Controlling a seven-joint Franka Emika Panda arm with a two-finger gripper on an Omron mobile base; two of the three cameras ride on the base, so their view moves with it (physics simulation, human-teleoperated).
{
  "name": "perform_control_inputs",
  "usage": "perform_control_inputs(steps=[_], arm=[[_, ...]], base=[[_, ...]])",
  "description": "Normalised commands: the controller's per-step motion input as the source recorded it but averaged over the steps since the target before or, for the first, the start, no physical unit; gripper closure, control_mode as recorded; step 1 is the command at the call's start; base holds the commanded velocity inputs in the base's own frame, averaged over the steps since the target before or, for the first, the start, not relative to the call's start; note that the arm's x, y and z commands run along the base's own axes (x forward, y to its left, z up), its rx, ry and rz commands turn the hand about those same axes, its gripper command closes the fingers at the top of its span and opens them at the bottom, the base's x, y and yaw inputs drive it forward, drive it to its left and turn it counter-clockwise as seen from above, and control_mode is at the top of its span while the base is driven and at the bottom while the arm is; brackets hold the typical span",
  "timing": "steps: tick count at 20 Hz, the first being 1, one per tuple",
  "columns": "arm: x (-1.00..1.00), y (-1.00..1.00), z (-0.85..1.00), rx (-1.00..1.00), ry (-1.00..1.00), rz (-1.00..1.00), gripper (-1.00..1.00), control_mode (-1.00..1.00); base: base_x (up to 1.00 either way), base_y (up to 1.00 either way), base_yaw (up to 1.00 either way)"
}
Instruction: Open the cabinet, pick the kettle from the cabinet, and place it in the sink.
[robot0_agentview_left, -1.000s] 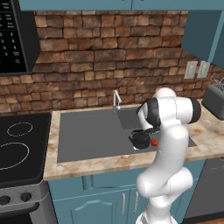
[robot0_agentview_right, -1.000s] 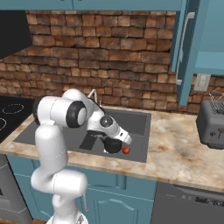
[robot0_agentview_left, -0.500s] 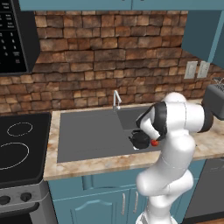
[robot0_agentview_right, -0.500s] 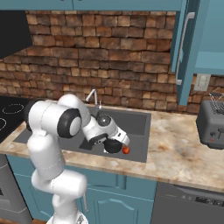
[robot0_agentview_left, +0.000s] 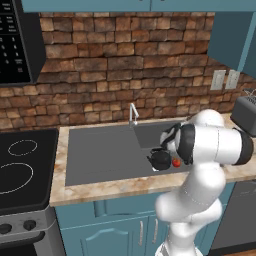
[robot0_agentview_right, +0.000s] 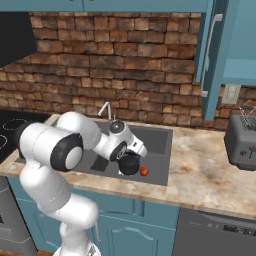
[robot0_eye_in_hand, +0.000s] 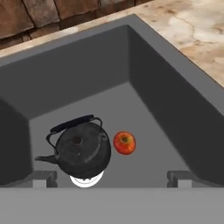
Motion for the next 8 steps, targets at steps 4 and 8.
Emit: perform_control_inputs(steps=[4, 8], arm=[[-0.02, 0.00, 0.42, 0.00, 0.13, 0.00, -1.00, -1.00], [-0.09, 0.00, 0.41, 0.00, 0.16, 0.00, -1.00, -1.00]], base=[[0.00, 0.00, 0.00], [0.00, 0.00, 0.00]])
